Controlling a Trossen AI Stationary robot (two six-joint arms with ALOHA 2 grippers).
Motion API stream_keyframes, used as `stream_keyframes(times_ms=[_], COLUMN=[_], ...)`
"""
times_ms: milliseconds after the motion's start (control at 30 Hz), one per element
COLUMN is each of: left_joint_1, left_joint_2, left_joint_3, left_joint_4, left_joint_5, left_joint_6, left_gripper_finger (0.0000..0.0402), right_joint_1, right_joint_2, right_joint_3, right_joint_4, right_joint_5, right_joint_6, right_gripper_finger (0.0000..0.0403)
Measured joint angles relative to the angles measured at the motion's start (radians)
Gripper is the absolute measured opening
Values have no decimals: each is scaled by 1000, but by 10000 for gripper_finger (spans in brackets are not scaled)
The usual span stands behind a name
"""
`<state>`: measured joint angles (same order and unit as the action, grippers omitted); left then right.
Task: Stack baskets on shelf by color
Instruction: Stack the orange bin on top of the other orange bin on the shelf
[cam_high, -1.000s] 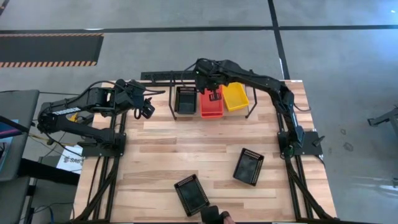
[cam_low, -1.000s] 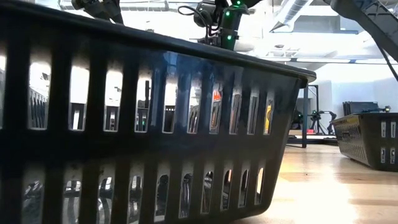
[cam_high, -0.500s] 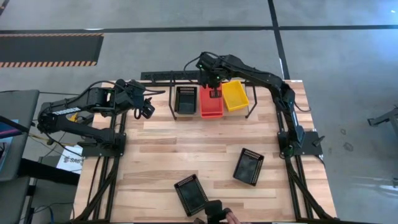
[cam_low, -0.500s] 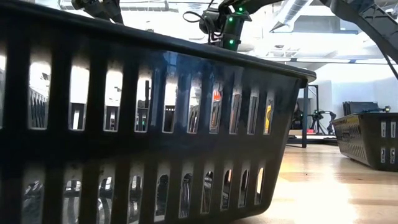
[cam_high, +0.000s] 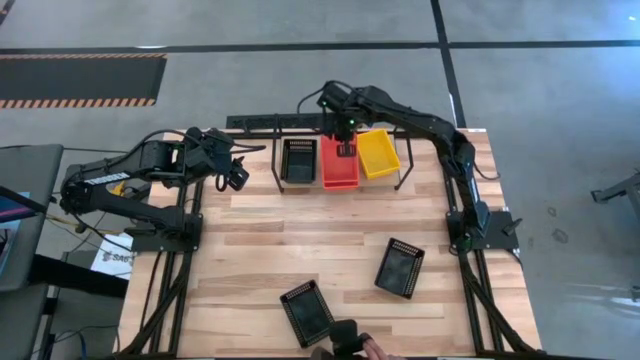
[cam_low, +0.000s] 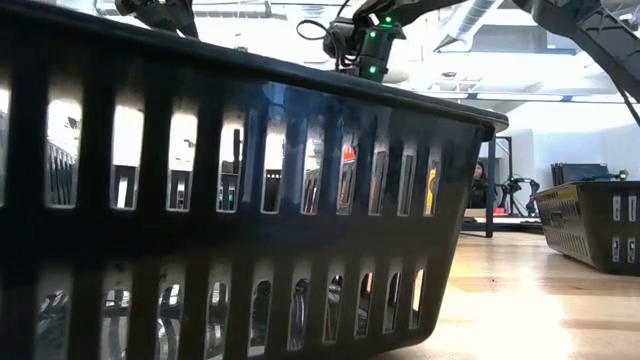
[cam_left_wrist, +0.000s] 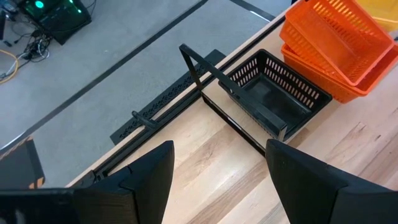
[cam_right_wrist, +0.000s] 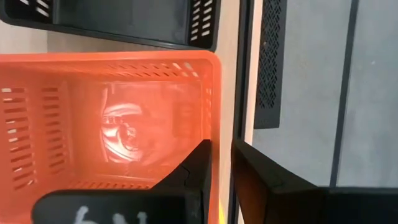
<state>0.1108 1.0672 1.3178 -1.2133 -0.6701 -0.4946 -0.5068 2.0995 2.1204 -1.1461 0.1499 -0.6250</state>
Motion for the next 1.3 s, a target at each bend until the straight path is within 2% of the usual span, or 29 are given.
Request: stream_keyframes(times_ms=[200, 567, 667, 867, 1067, 1300], left_joint_1=[0, 0, 0, 0, 0, 0], left_joint_2=[0, 0, 0, 0, 0, 0], left_joint_3=[0, 0, 0, 0, 0, 0], left_joint_4=[0, 0, 0, 0, 0, 0], left_joint_5=[0, 1, 0, -17, -23, -23], left_joint_6=[-1, -7, -7, -5, 2, 3], left_gripper_finger=[242, 242, 242, 242, 242, 242], right_joint_1=[-20, -30, -27, -34, -41, -41], right_joint_2=[1, 74, 76, 74, 74, 73], right_joint_3=[0, -1, -1, 4, 13, 117], right_joint_4=[1, 20, 15, -8, -23, -52], right_joint_5=[-75, -79, -77, -76, -75, -81], right_joint_6=[21, 16, 15, 1, -4, -2], right_gripper_finger=[84, 82, 70, 10, 6, 4])
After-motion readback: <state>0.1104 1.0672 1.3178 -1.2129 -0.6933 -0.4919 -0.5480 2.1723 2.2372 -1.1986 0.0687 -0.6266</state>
